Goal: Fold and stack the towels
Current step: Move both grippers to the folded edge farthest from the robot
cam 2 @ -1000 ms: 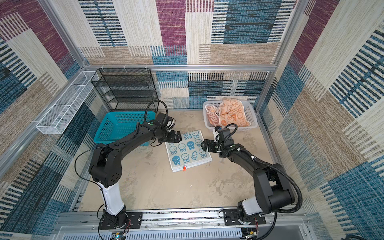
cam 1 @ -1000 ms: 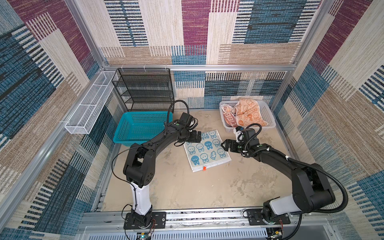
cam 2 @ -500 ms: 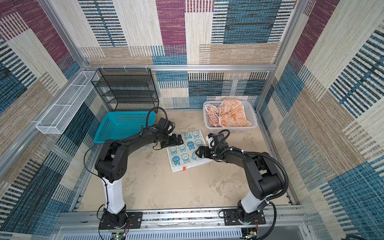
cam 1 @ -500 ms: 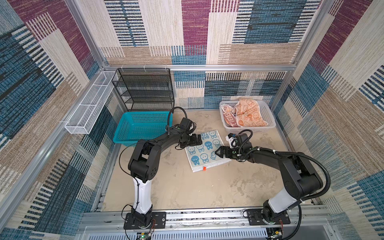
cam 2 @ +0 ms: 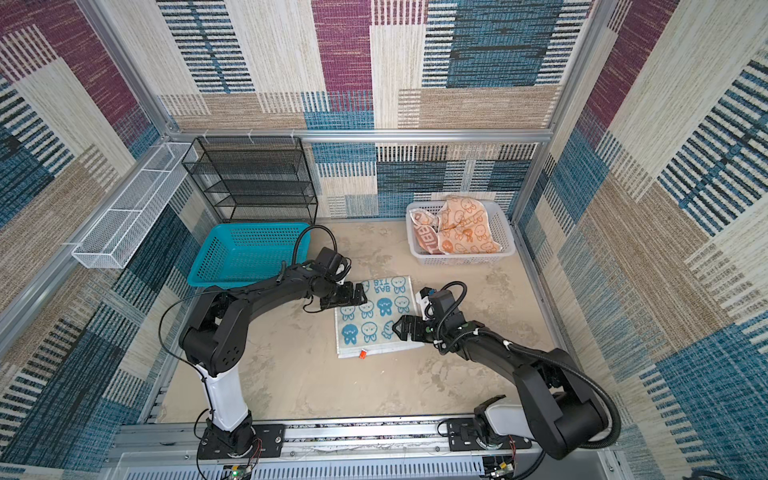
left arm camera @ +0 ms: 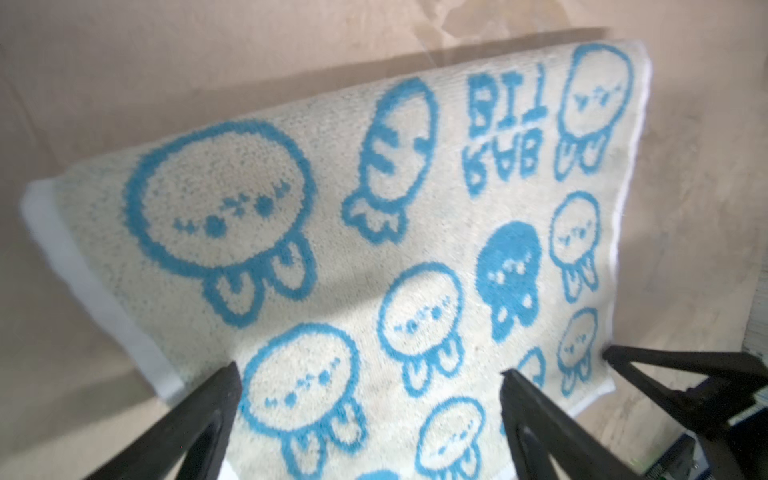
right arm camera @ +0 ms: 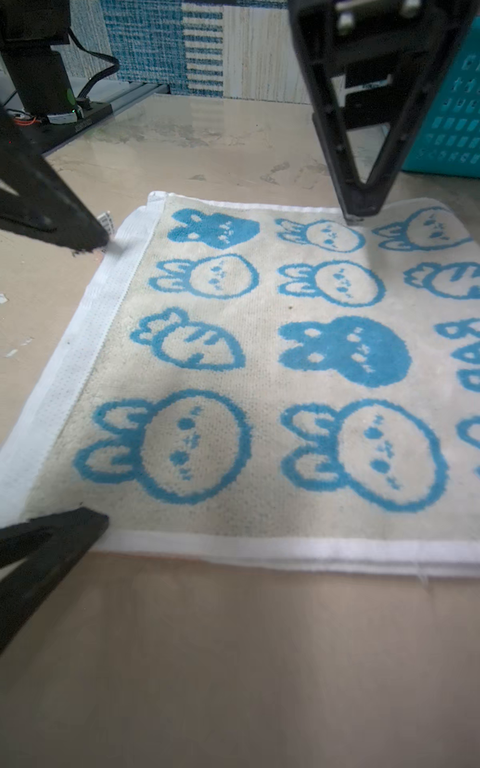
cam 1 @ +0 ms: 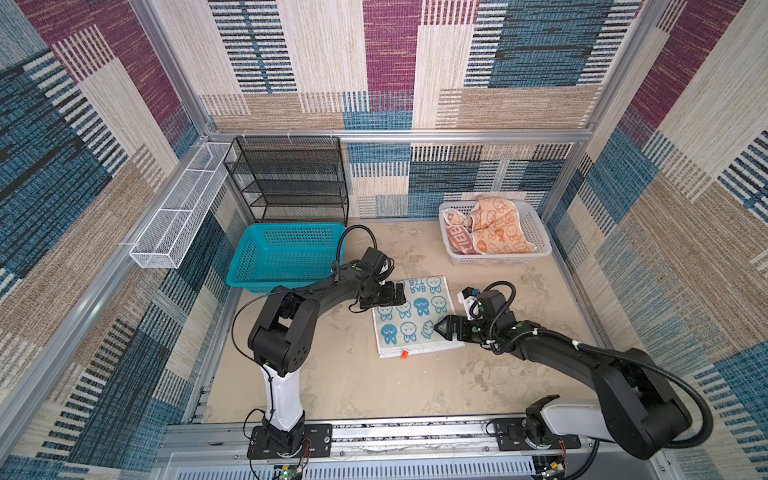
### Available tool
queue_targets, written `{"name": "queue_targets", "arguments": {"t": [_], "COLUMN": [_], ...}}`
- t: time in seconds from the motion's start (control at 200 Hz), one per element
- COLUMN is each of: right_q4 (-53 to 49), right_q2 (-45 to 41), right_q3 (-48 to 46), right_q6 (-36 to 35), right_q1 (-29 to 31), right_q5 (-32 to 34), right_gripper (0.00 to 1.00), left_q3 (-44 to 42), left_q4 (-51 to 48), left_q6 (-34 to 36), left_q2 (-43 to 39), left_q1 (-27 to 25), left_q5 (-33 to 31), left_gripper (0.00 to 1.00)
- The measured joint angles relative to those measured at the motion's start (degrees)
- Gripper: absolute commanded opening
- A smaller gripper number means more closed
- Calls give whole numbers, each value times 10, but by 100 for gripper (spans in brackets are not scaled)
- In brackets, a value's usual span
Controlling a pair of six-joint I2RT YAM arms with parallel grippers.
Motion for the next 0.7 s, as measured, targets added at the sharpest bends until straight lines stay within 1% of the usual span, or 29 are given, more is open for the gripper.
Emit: {"name": "queue_targets", "arguments": {"t": [0.105, 0.17, 0.21, 0.336, 0.426, 0.596, 0.701], "right_q4": [-33, -36, -34, -32, -15, 7, 18], "right_q2": [-7, 25, 61, 166, 227, 310, 350], "right_q3": [78, 129, 161, 246, 287, 335, 354], "right_q6": [-12, -22, -28, -37, -41, -41, -41], "right_q1": [-11, -30, -40, -48, -48, -49, -50], "right_q5": [14, 21, 24, 18, 6, -12, -20], "right_gripper": [99, 99, 99, 99, 99, 99, 99], "left_q3": [11, 33, 48, 101, 123, 149, 151], "left_q4": [-16, -17, -16, -10, -7, 3, 7], "left_q6": [0, 0, 0, -6, -16, -28, -32], "left_q2": [-46, -59, -58, -10, 27, 79, 98], "left_q1": [0, 5, 10, 34, 47, 49, 52], "left_q5": [-8, -13, -22, -18, -14, 10, 12], "left_gripper": [100, 100, 100, 100, 100, 100, 100]}}
